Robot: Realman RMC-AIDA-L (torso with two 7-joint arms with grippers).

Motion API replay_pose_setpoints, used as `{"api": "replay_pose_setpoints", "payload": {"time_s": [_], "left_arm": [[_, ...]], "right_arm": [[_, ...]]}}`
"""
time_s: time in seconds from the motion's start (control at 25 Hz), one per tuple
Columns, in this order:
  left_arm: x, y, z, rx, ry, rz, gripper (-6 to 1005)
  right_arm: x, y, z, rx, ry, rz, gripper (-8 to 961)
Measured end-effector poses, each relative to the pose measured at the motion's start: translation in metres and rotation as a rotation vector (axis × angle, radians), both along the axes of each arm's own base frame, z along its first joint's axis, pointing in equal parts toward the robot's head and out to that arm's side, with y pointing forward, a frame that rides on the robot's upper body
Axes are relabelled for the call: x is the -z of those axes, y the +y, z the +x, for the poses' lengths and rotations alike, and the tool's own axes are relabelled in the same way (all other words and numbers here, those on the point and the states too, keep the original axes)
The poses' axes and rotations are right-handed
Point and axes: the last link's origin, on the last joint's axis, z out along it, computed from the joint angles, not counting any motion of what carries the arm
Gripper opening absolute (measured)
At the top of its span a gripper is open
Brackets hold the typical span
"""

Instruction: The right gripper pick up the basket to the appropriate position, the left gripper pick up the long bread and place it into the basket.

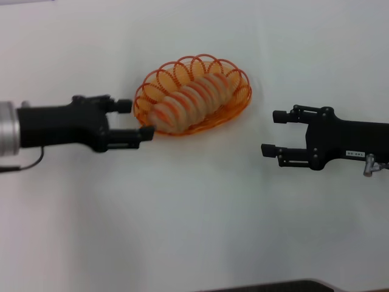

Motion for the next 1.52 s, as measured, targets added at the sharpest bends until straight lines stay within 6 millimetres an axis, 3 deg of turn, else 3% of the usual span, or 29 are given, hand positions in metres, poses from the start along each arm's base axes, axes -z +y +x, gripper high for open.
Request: {"api": "replay_pose_setpoints", "payload": {"time_s": [0.48, 1.04, 1.52], "left_arm": [[0.007, -0.035, -0.051, -0.047, -0.035, -0.017, 841], [0.007, -0.050, -0.068, -0.083, -0.048, -0.026, 841], [0.006, -0.053, -0.069, -0.086, -0.057, -0.036, 841]], "right_arm": [[0.001, 0.002, 0.000, -0.002, -0.004, 0.008, 805], [0.006, 0.005, 0.000, 0.018, -0.009, 0.009, 805], [0.007, 0.006, 0.000, 0.021, -0.013, 0.007, 805]]}}
